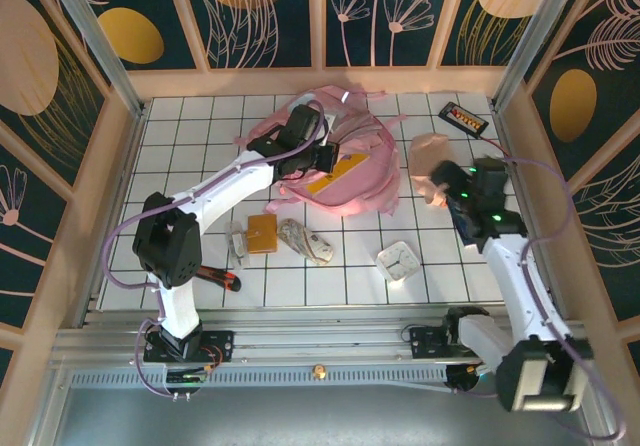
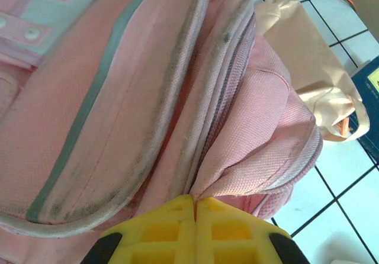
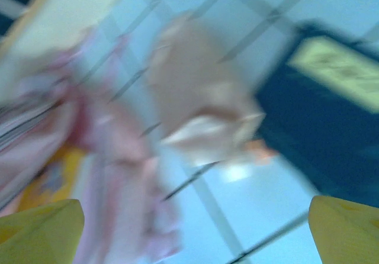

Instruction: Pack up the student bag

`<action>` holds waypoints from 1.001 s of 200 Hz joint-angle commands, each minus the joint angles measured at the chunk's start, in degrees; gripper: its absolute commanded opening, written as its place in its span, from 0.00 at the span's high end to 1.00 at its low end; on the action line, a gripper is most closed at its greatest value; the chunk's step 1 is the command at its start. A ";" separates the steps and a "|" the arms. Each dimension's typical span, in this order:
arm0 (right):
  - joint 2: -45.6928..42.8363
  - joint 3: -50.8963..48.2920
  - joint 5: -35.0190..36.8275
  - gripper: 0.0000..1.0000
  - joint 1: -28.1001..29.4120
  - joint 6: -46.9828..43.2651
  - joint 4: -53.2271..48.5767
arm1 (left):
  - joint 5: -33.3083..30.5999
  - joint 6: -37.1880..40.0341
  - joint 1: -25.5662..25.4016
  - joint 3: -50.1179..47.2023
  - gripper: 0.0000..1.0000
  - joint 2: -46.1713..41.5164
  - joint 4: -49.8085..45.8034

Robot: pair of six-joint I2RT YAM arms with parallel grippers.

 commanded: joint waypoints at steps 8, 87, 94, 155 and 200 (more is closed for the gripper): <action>3.94 -0.81 -6.28 0.02 -14.62 -7.68 -3.13 | 2.25 -1.67 1.10 -2.33 1.00 -0.76 5.54; 22.78 4.99 -5.38 0.01 -24.60 -7.02 4.02 | 7.86 -2.21 1.06 -6.27 0.99 0.36 10.63; 23.56 5.42 -4.75 0.01 -24.86 -7.42 4.27 | 8.05 -1.95 1.09 -6.42 0.99 0.23 10.58; 34.48 6.90 -8.19 0.01 -26.03 -11.28 7.93 | 9.69 -2.52 1.06 -7.17 0.99 0.37 11.54; 38.35 7.05 -18.97 0.01 -24.65 -12.31 8.90 | 10.89 -3.72 1.03 -6.98 0.99 1.46 12.12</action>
